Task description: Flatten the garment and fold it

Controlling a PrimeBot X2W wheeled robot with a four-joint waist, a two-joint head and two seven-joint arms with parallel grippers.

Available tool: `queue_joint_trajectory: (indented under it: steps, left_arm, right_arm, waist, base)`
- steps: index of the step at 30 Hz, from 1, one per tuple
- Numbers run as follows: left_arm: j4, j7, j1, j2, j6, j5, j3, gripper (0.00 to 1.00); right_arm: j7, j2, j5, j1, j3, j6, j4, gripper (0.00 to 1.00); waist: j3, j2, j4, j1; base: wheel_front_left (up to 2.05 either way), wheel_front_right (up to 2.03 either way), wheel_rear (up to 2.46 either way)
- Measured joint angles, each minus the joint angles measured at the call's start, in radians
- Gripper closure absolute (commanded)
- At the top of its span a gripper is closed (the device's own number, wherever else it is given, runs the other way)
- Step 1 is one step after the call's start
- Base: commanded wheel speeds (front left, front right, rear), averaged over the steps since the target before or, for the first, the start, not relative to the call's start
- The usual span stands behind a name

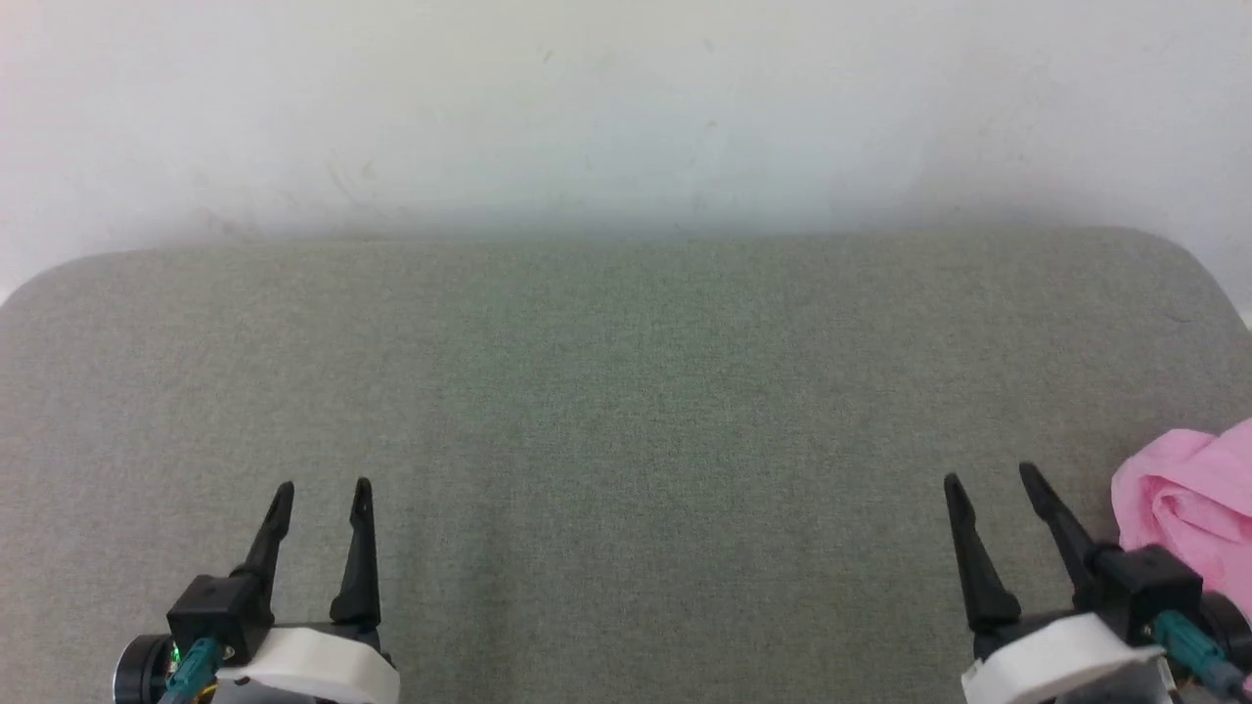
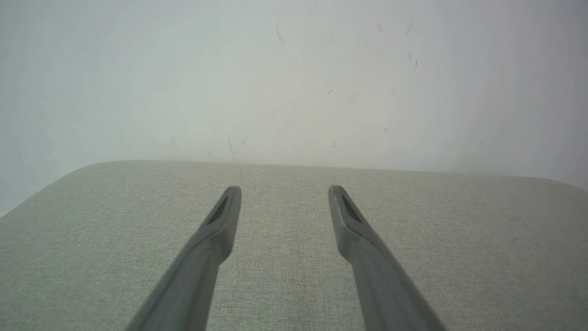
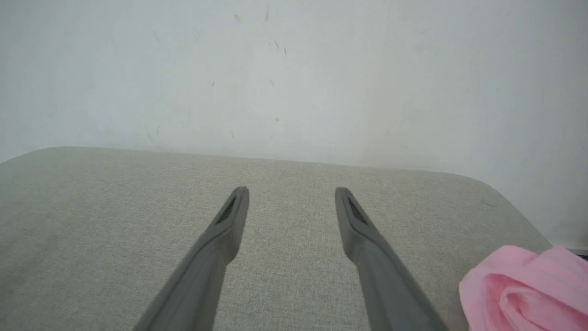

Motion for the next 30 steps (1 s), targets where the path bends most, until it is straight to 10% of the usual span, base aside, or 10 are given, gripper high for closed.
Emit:
queue_joint_trajectory:
  steps: [18, 19, 30]
  left_arm:
    - [0.071, 0.000, 0.019, -0.012, -0.035, -0.001, 0.007, 0.00]
    - [0.073, 0.000, 0.019, -0.013, -0.036, -0.001, 0.007, 1.00]
    - [0.069, 0.011, 0.019, -0.012, -0.034, 0.000, 0.006, 1.00]
  right_arm:
    - [0.020, 0.013, 0.009, 0.076, 0.005, 0.000, -0.081, 0.00]
    - [0.020, 0.013, 0.010, 0.076, 0.005, 0.000, -0.081, 1.00]
    - [0.022, 0.012, 0.009, 0.074, 0.004, 0.000, -0.079, 1.00]
  waist:
    - [-0.015, 0.0000, -0.014, 0.0001]
    - [-0.015, 0.0000, -0.012, 0.0002]
    - [-0.015, 0.0000, -0.012, 0.0002]
  base:
    - [0.00, 0.00, 0.00]
    - [0.00, 0.00, 0.00]
    - [0.00, 0.00, 0.00]
